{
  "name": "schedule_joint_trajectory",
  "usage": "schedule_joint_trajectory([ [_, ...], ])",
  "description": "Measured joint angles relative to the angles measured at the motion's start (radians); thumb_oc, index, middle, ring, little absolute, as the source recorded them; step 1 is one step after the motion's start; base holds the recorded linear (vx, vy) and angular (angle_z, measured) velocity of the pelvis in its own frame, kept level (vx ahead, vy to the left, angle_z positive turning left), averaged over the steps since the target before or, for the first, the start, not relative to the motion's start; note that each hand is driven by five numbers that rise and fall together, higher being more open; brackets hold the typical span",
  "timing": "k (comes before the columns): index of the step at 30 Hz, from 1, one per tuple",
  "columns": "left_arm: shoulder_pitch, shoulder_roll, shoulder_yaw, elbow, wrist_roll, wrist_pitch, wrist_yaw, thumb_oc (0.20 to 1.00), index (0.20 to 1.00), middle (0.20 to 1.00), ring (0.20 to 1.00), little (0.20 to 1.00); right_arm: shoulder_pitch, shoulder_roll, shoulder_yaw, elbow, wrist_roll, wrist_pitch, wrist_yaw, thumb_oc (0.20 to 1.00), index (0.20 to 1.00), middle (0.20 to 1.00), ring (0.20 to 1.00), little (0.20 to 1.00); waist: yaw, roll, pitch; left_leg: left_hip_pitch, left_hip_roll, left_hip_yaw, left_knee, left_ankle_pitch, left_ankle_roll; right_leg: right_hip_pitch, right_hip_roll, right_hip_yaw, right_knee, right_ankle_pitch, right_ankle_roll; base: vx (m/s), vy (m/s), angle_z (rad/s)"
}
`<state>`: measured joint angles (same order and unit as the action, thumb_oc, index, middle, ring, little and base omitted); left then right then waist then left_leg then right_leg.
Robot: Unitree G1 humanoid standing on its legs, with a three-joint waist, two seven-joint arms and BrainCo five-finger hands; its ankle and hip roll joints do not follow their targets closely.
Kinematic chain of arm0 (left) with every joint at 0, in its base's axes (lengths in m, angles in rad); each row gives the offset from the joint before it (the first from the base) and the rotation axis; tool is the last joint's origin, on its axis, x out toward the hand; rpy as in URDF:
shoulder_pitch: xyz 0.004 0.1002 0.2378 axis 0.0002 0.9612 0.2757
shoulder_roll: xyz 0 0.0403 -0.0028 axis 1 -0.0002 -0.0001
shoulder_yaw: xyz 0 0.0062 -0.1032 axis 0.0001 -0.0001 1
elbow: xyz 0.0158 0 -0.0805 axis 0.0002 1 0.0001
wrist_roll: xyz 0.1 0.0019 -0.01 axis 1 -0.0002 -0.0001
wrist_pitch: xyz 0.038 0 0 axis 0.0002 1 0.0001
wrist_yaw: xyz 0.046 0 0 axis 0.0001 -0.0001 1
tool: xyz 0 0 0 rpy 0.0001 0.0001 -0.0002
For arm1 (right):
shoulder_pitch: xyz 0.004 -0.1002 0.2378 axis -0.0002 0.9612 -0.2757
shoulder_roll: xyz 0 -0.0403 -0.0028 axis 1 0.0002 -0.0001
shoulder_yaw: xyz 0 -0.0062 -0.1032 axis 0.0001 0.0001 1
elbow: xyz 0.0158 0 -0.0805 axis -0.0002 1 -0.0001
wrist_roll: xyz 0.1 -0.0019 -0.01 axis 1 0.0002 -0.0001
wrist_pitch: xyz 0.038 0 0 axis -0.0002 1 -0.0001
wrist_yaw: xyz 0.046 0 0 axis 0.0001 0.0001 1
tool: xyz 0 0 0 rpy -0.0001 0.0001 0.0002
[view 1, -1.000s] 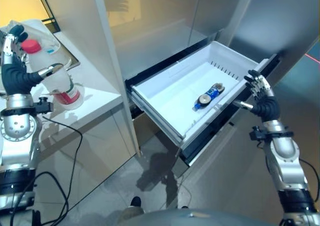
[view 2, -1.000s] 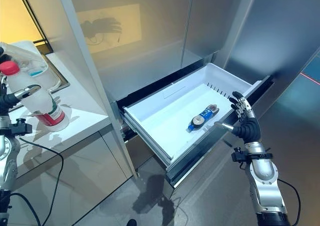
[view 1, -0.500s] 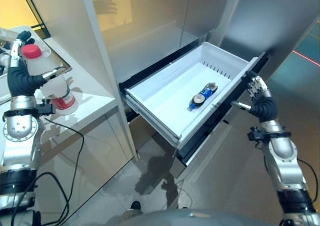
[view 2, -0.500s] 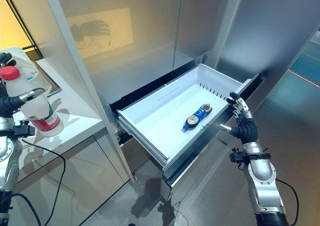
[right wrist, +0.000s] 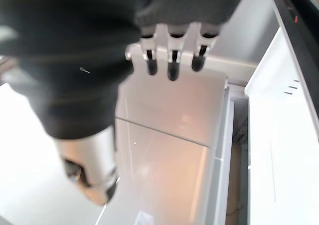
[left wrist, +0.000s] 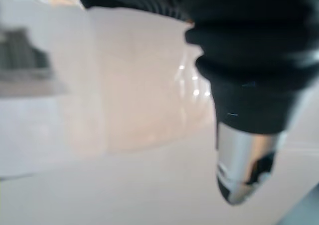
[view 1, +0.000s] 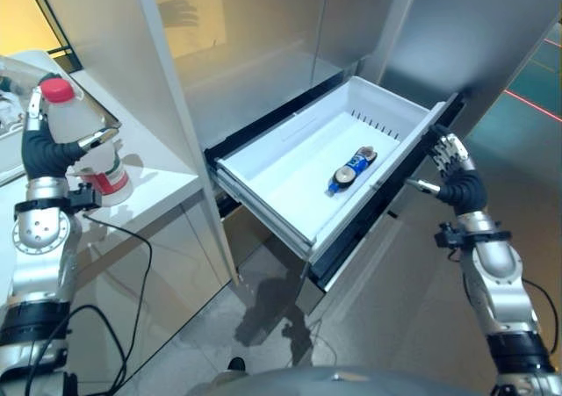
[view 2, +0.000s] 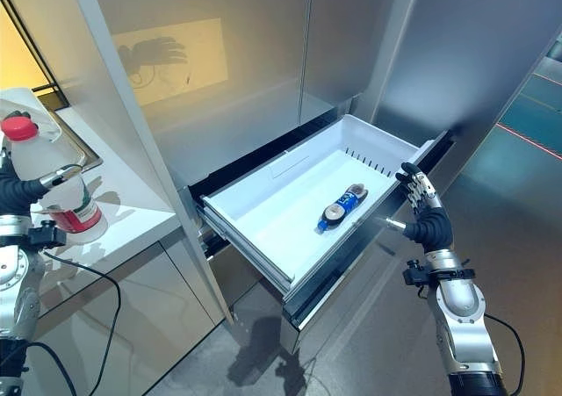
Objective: Take the drinks into the refrigerator
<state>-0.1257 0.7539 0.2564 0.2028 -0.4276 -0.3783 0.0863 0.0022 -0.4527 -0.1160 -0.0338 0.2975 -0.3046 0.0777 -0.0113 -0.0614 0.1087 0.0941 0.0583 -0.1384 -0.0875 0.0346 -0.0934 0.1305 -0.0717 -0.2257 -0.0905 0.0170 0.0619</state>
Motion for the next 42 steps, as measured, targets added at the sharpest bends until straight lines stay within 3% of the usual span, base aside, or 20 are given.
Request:
schedule_joint_trajectory([
  [8,0.067,-0.009,0.000,0.031,0.001,0.025,-0.023,1.000,1.000,1.000,1.000,1.000,0.002,0.000,-0.001,-0.001,0.001,0.000,0.005,1.000,1.000,1.000,1.000,1.000,0.000,-0.001,-0.001,-0.001,0.001,0.002,0.000,0.000,0.000,-0.002,0.000,0.004,0.000,0.000,0.000,0.00,0.000,0.00],
  [9,0.071,-0.011,0.000,0.035,0.001,0.031,-0.027,0.931,0.931,0.931,0.931,0.931,0.003,0.000,-0.002,-0.001,0.001,0.001,0.006,1.000,1.000,1.000,1.000,1.000,0.000,-0.001,-0.001,-0.001,0.001,0.002,0.000,0.000,0.000,-0.002,0.000,0.004,0.000,0.000,0.000,0.00,0.000,0.00],
  [10,0.077,-0.011,0.000,0.038,0.002,0.040,-0.034,0.354,0.354,0.354,0.354,0.354,0.003,0.000,-0.002,-0.001,0.001,0.001,0.008,1.000,1.000,1.000,1.000,1.000,0.000,-0.002,-0.001,-0.001,0.001,0.002,0.000,0.000,0.000,-0.002,0.000,0.004,0.000,0.000,0.000,0.00,0.000,0.00],
  [11,0.086,-0.011,0.000,0.050,0.002,0.041,-0.046,0.200,0.200,0.200,0.200,0.200,0.003,0.000,-0.003,-0.001,0.001,0.001,0.009,1.000,1.000,1.000,1.000,1.000,0.000,-0.002,-0.001,-0.001,0.001,0.002,-0.001,0.000,0.000,-0.002,0.000,0.004,0.000,0.000,0.000,0.00,0.000,0.00],
  [32,0.083,-0.023,-0.004,0.057,0.004,0.059,-0.067,0.200,0.200,0.200,0.200,0.200,0.018,0.000,-0.005,-0.001,0.001,0.005,0.022,1.000,1.000,1.000,1.000,1.000,-0.002,-0.004,-0.003,0.000,0.001,0.007,-0.001,0.000,0.000,-0.004,0.001,0.012,-0.001,0.003,0.000,0.00,0.000,0.00],
  [39,0.082,-0.068,0.000,0.030,-0.012,0.062,-0.071,0.200,0.200,0.200,0.200,0.200,0.023,-0.003,-0.007,-0.001,0.001,0.008,0.031,1.000,1.000,1.000,1.000,1.000,0.001,-0.005,-0.003,0.000,0.001,0.007,-0.001,0.000,0.001,-0.003,0.001,0.012,-0.001,0.004,0.000,0.00,0.000,0.00],
  [42,0.097,-0.109,-0.005,-0.027,-0.071,0.072,-0.117,0.200,0.200,0.200,0.200,0.200,0.023,-0.051,-0.007,0.000,0.016,0.030,0.063,1.000,1.000,1.000,1.000,1.000,0.003,-0.009,-0.004,0.000,0.001,0.004,0.000,0.001,0.001,-0.002,0.000,0.007,-0.001,0.004,0.001,-0.02,-0.005,0.02],
])
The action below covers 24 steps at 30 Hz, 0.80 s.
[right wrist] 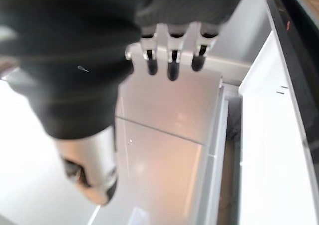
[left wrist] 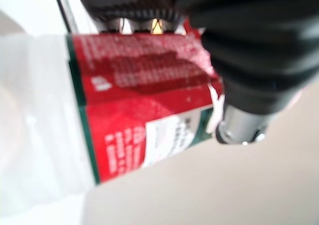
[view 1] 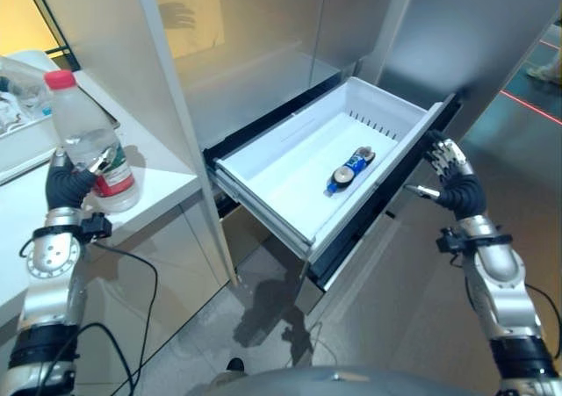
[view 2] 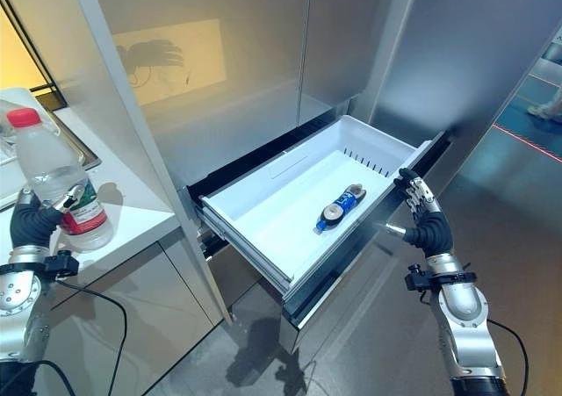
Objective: Take the drinks into the refrigerator
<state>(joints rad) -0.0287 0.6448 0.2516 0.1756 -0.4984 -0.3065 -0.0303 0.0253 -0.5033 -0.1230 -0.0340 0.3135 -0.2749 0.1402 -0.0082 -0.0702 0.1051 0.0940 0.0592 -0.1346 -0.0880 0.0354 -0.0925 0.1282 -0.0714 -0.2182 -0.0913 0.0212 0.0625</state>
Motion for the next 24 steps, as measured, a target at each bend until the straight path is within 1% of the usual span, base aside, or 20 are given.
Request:
schedule_joint_trajectory([
  [3,0.051,-0.004,-0.039,-0.096,-0.078,0.015,-0.081,0.200,0.200,0.200,0.200,0.200,0.000,-0.089,0.004,0.001,0.099,0.024,0.059,1.000,1.000,1.000,1.000,1.000,-0.001,-0.010,0.004,0.000,0.000,-0.001,0.000,0.000,0.000,0.001,0.000,-0.002,0.000,0.000,0.000,-0.03,-0.006,0.01],
  [6,0.076,-0.004,-0.086,-0.176,-0.130,0.027,-0.143,0.200,0.200,0.200,0.200,0.200,-0.005,-0.125,0.007,0.000,0.169,0.039,0.102,1.000,1.000,1.000,1.000,1.000,0.003,-0.021,0.008,0.000,0.001,-0.003,0.000,0.000,0.000,0.003,0.001,-0.004,0.000,0.000,0.000,-0.04,-0.013,0.01],
  [9,0.106,0.016,-0.145,-0.266,-0.200,0.051,-0.190,0.200,0.200,0.200,0.200,0.200,-0.022,-0.214,0.063,-0.005,0.276,0.064,0.165,1.000,1.000,1.000,1.000,1.000,0.003,-0.026,0.013,0.001,-0.001,-0.004,0.000,0.001,0.001,0.007,0.000,-0.006,0.000,0.000,0.000,-0.04,-0.008,0.01],
  [10,0.108,0.025,-0.157,-0.279,-0.209,0.053,-0.199,0.200,0.200,0.200,0.200,0.200,-0.026,-0.227,0.073,-0.004,0.291,0.066,0.172,1.000,1.000,1.000,1.000,1.000,0.000,-0.027,0.015,0.002,-0.001,-0.004,0.000,0.001,0.001,0.005,0.000,-0.006,0.000,0.000,0.000,-0.04,-0.007,0.00],
  [11,0.112,0.076,-0.212,-0.331,-0.241,0.069,-0.264,0.200,0.200,0.200,0.200,0.200,-0.068,-0.289,0.141,-0.004,0.349,0.093,0.219,1.000,1.000,1.000,1.000,1.000,0.002,-0.031,0.019,0.002,0.000,-0.004,0.000,0.001,0.001,0.006,0.000,-0.006,0.000,0.001,0.000,-0.04,-0.005,0.00],
  [12,0.112,0.111,-0.252,-0.361,-0.249,0.074,-0.284,0.200,0.200,0.200,0.200,0.200,-0.091,-0.313,0.175,-0.006,0.374,0.095,0.237,1.000,1.000,1.000,1.000,1.000,0.000,-0.031,0.020,0.003,0.000,-0.004,0.000,0.001,0.001,0.006,0.000,-0.007,0.000,0.001,0.000,0.00,0.000,0.00],
  [13,0.112,0.128,-0.270,-0.374,-0.262,0.078,-0.297,0.200,0.200,0.200,0.200,0.200,-0.106,-0.324,0.195,-0.005,0.392,0.100,0.248,1.000,1.000,1.000,1.000,1.000,0.003,-0.031,0.020,0.003,0.000,-0.004,0.000,0.001,0.001,0.008,0.000,-0.007,0.000,0.001,0.000,0.00,0.000,0.00],
  [14,0.108,0.166,-0.321,-0.408,-0.276,0.087,-0.331,0.200,0.200,0.200,0.200,0.200,-0.163,-0.347,0.256,-0.002,0.428,0.112,0.274,1.000,1.000,1.000,1.000,1.000,0.000,-0.030,0.022,0.005,-0.001,-0.004,0.000,0.001,0.001,0.009,-0.001,-0.007,0.000,0.001,0.000,0.00,0.000,0.00],
  [17,0.076,0.231,-0.445,-0.471,-0.307,0.104,-0.379,0.200,0.200,0.200,0.200,0.200,-0.286,-0.351,0.366,-0.003,0.497,0.124,0.293,1.000,1.000,1.000,1.000,1.000,-0.001,-0.027,0.027,0.008,-0.001,-0.004,0.000,0.001,0.001,0.010,0.000,-0.006,0.000,0.001,0.000,0.00,0.000,0.00],
  [20,0.024,0.271,-0.530,-0.498,-0.322,0.123,-0.410,0.200,0.200,0.200,0.200,0.200,-0.380,-0.339,0.445,-0.001,0.543,0.127,0.300,1.000,1.000,1.000,1.000,1.000,0.000,-0.025,0.029,0.011,-0.002,-0.004,0.000,0.001,0.001,0.012,-0.001,-0.006,0.000,0.001,0.000,0.00,0.000,0.00],
  [22,-0.041,0.309,-0.619,-0.502,-0.353,0.130,-0.414,0.200,0.200,0.200,0.200,0.200,-0.466,-0.311,0.521,0.015,0.574,0.128,0.299,1.000,1.000,1.000,1.000,1.000,0.004,-0.024,0.030,0.014,-0.002,-0.004,0.000,0.001,0.001,0.015,-0.001,-0.006,0.000,0.001,0.000,0.00,0.000,0.00],
  [24,-0.067,0.327,-0.650,-0.512,-0.360,0.141,-0.421,0.200,0.200,0.200,0.200,0.200,-0.494,-0.299,0.557,0.007,0.585,0.130,0.303,1.000,1.000,1.000,1.000,1.000,0.005,-0.023,0.031,0.015,-0.003,-0.004,0.000,0.001,0.001,0.016,-0.002,-0.006,0.000,0.002,0.000,0.00,0.000,0.00],
])
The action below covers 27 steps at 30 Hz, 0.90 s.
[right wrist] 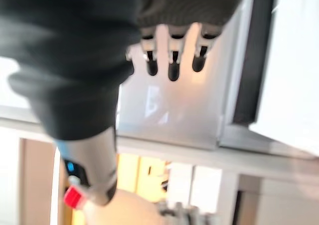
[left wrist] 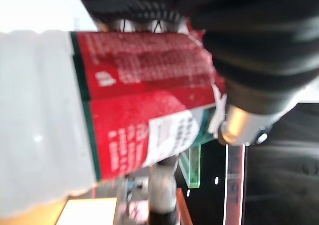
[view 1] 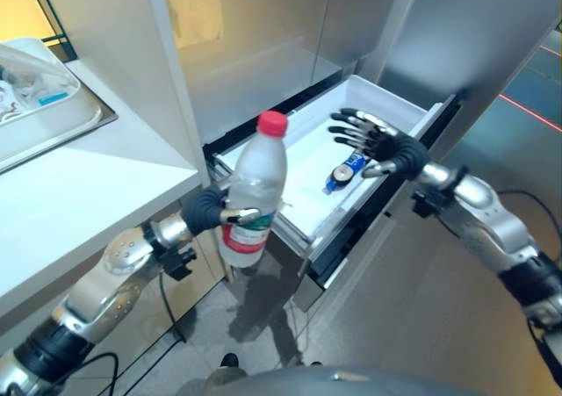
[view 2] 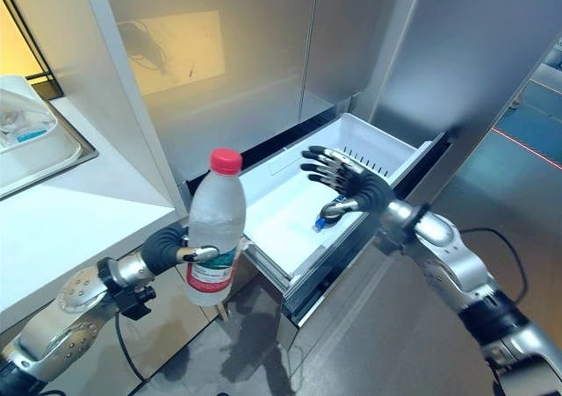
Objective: Take the drinks into the refrigerator
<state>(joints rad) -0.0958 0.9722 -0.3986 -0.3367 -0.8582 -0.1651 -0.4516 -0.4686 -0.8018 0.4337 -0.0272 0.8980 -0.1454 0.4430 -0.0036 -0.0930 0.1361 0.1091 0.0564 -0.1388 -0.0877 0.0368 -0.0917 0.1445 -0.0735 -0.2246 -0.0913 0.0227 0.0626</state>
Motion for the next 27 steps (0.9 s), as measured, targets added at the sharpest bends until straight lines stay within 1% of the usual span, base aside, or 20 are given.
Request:
schedule_joint_trajectory([
  [2,-0.034,0.015,-0.041,-0.001,-0.006,0.008,-0.006,0.200,0.200,0.200,0.200,0.200,-0.004,0.011,0.039,-0.002,0.026,0.008,0.008,1.000,1.000,1.000,1.000,1.000,0.004,0.003,0.002,0.002,-0.001,0.000,0.000,0.000,0.000,0.002,-0.001,0.000,0.000,0.000,0.000,0.00,0.000,0.00],
  [4,-0.043,0.021,-0.061,-0.001,-0.016,0.014,-0.010,0.200,0.200,0.200,0.200,0.200,-0.004,0.017,0.063,-0.003,0.039,0.024,0.011,1.000,1.000,1.000,1.000,1.000,0.005,0.006,0.004,0.002,-0.001,0.000,0.000,0.000,0.000,0.002,-0.002,0.000,0.000,0.000,0.001,0.00,0.000,0.00],
  [6,-0.061,0.026,-0.098,-0.001,-0.028,0.023,-0.009,0.200,0.200,0.200,0.200,0.200,-0.004,0.039,0.092,-0.003,0.066,0.038,0.020,1.000,1.000,1.000,1.000,1.000,0.004,0.010,0.007,0.003,-0.001,0.001,0.000,0.000,0.000,0.002,-0.002,0.000,0.000,0.000,0.001,0.00,0.000,0.00],
  [8,-0.071,0.026,-0.127,-0.001,-0.028,0.025,-0.009,0.200,0.200,0.200,0.200,0.200,-0.004,0.082,0.111,-0.004,0.082,0.047,0.026,1.000,1.000,1.000,1.000,1.000,-0.001,0.015,0.010,0.004,-0.001,0.001,0.000,0.000,0.000,0.003,-0.002,0.001,0.000,0.000,0.001,0.00,0.000,0.00],
  [10,-0.073,0.025,-0.137,-0.001,-0.028,0.026,-0.012,0.200,0.200,0.200,0.200,0.200,-0.004,0.110,0.134,-0.009,0.104,0.059,0.028,1.000,1.000,1.000,1.000,1.000,-0.005,0.019,0.012,0.004,-0.001,0.002,0.000,0.000,0.000,0.002,-0.002,0.002,0.000,0.000,0.001,0.00,0.000,0.00],
  [15,-0.073,0.016,-0.137,0.000,-0.027,0.026,-0.008,0.200,0.200,0.200,0.200,0.200,0.000,0.156,0.138,-0.013,0.141,0.077,0.037,1.000,1.000,1.000,1.000,1.000,-0.005,0.022,0.014,0.004,-0.002,0.004,0.000,0.000,0.000,0.001,-0.002,0.004,0.000,0.001,0.001,0.00,0.000,0.00],
  [19,-0.073,0.013,-0.137,0.000,-0.027,0.026,-0.008,0.200,0.200,0.200,0.200,0.200,0.000,0.145,0.180,-0.042,0.154,0.103,0.060,1.000,1.000,1.000,1.000,1.000,-0.004,0.023,0.015,0.005,-0.001,0.005,0.000,0.000,0.000,0.001,-0.002,0.005,0.000,0.001,0.001,0.00,0.000,0.00],
  [21,-0.073,0.005,-0.137,0.000,-0.027,0.026,-0.009,0.200,0.200,0.200,0.200,0.200,0.001,0.116,0.214,-0.084,0.155,0.120,0.083,1.000,1.000,1.000,1.000,1.000,-0.004,0.024,0.015,0.006,-0.001,0.006,0.000,0.000,0.000,0.002,-0.002,0.006,0.000,0.001,0.001,0.00,0.000,0.00],
  [24,-0.073,0.003,-0.140,0.000,-0.027,0.026,-0.009,0.200,0.200,0.200,0.200,0.200,0.000,0.116,0.215,-0.093,0.159,0.126,0.096,1.000,1.000,1.000,1.000,1.000,-0.004,0.025,0.016,0.010,-0.001,0.009,0.000,0.000,0.000,0.005,-0.002,0.008,0.000,0.001,0.001,-0.01,-0.002,-0.01],
  [27,-0.073,-0.014,-0.144,0.000,-0.027,0.027,-0.011,0.200,0.200,0.200,0.200,0.200,0.000,0.117,0.215,-0.094,0.194,0.129,0.098,1.000,1.000,1.000,1.000,1.000,-0.002,0.031,0.020,0.016,-0.001,0.015,0.000,-0.001,0.000,0.009,-0.002,0.013,0.000,0.002,0.000,-0.01,-0.005,-0.05],
])
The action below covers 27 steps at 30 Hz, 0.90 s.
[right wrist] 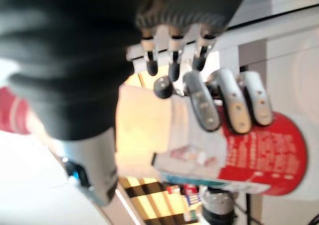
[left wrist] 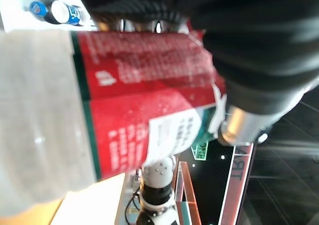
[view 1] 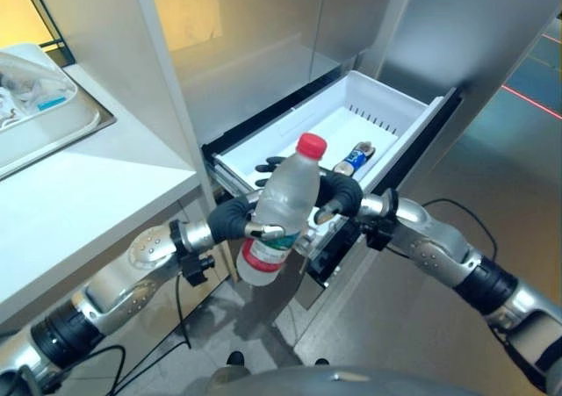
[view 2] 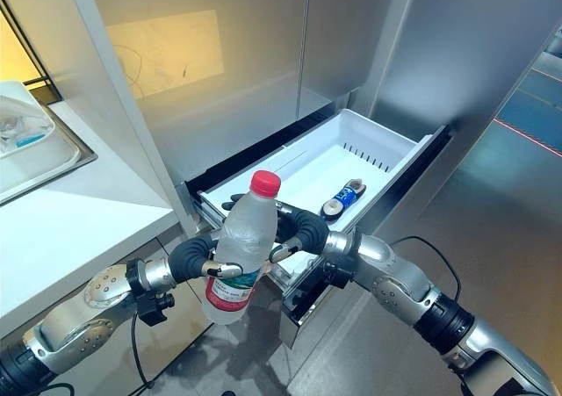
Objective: Take the drinks into the refrigerator
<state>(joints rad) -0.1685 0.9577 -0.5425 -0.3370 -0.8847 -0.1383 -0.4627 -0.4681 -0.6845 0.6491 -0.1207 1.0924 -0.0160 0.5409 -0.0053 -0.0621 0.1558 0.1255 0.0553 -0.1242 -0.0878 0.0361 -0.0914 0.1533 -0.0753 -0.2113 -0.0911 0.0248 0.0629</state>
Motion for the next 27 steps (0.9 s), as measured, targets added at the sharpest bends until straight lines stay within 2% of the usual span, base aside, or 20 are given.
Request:
schedule_joint_trajectory([
  [12,0.001,-0.018,-0.025,0.001,0.000,0.002,-0.020,0.200,0.200,0.200,0.200,0.200,0.000,-0.003,0.031,-0.031,0.021,0.025,0.016,1.000,1.000,1.000,1.000,1.000,0.000,0.005,0.003,0.001,0.001,0.005,0.000,0.000,0.000,-0.001,0.000,0.004,0.000,0.002,0.000,0.00,-0.003,-0.01],
  [26,0.001,-0.065,-0.023,0.019,-0.001,0.003,-0.019,0.200,0.200,0.200,0.200,0.200,0.000,0.063,0.029,-0.001,0.060,0.022,-0.001,1.000,1.000,1.000,1.000,1.000,0.024,0.006,0.001,0.002,0.001,0.006,0.000,0.000,0.000,-0.002,0.000,0.006,0.000,0.002,-0.001,0.00,0.000,0.00],
  [27,0.001,-0.067,-0.019,0.027,-0.001,0.001,-0.019,0.200,0.200,0.200,0.200,0.200,-0.001,0.079,0.029,0.009,0.061,0.022,-0.007,0.812,0.812,0.812,0.812,0.812,0.024,0.006,0.000,0.002,0.001,0.006,0.000,0.000,0.000,-0.002,0.000,0.006,0.000,0.003,-0.001,0.00,0.000,0.00],
])
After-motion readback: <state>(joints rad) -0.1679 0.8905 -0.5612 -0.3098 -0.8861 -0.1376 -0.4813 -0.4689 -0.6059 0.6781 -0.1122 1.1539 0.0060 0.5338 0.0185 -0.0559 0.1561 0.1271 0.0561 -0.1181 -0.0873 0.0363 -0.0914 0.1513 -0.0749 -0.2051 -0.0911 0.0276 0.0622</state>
